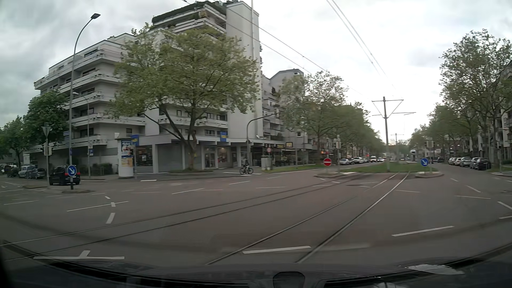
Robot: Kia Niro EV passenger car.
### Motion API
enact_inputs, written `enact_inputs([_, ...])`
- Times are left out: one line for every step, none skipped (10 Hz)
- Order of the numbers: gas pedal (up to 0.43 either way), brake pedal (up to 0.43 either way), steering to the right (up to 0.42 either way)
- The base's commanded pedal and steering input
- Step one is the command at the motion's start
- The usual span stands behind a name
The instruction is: Follow the waypoints while adhering to traffic rules and regulations
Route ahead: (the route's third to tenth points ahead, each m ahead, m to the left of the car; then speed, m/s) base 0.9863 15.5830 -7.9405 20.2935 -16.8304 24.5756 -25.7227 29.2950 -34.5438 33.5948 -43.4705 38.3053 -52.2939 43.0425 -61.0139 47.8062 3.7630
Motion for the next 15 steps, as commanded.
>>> enact_inputs([0.047, 0.0, -0.624])
enact_inputs([0.047, 0.0, -0.643])
enact_inputs([0.047, 0.0, -0.651])
enact_inputs([0.047, 0.0, -0.655])
enact_inputs([0.047, 0.0, -0.661])
enact_inputs([0.047, 0.0, -0.672])
enact_inputs([0.047, 0.0, -0.682])
enact_inputs([0.039, 0.0, -0.69])
enact_inputs([0.039, 0.0, -0.702])
enact_inputs([0.039, 0.0, -0.714])
enact_inputs([0.039, 0.0, -0.725])
enact_inputs([0.039, 0.0, -0.733])
enact_inputs([0.039, 0.0, -0.739])
enact_inputs([0.039, 0.0, -0.747])
enact_inputs([0.039, 0.0, -0.748])
